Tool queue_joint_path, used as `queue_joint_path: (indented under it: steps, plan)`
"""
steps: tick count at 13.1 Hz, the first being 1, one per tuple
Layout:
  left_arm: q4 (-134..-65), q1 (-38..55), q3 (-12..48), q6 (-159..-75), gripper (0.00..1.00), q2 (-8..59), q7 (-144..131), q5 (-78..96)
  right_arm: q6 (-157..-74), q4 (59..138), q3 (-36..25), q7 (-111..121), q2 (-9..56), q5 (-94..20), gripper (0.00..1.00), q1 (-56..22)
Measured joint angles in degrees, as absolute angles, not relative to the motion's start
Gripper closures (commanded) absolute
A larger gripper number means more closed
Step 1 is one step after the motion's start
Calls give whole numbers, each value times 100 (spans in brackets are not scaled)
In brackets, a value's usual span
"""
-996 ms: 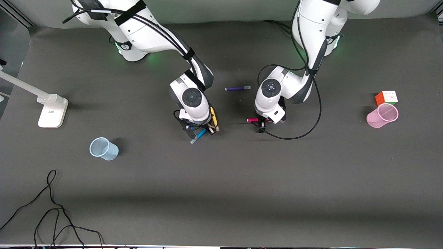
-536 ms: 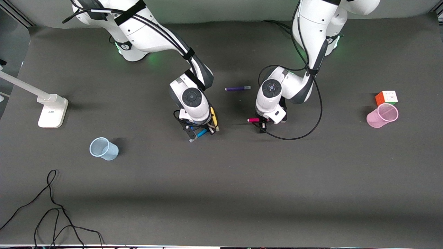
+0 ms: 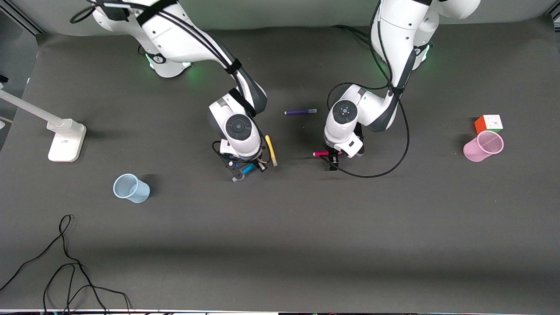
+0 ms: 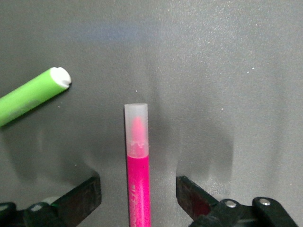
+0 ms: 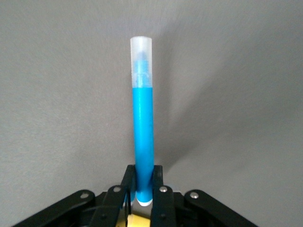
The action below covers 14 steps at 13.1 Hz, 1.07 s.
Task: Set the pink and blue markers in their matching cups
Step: 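Carry the blue marker with the right gripper toward the mesh cup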
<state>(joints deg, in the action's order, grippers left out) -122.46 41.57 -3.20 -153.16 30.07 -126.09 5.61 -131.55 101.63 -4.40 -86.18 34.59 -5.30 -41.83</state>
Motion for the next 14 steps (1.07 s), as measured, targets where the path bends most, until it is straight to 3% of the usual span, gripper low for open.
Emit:
queue_joint_path:
  steps: [5, 10, 13, 14]
  plan:
    - [-12242, 4159, -333, -15311, 30, 2987, -12609, 534, -11735, 9955, -720, -7762, 2631, -531, 100, -3977]
    - [-12241, 4159, -355, -15059, 30, 2825, -12609, 301, -9966, 9404, -778, -5756, 1780, -530, 100, -2971]
    - [-12240, 4159, -364, -15042, 100, 2818, -12608, 236, -9347, 9352, -1090, -3915, 1323, -523, 100, -2309]
    - [-12241, 4159, -366, -15037, 100, 2791, -12608, 135, -9183, 9346, -1391, -3247, 1217, -521, 100, -2225]
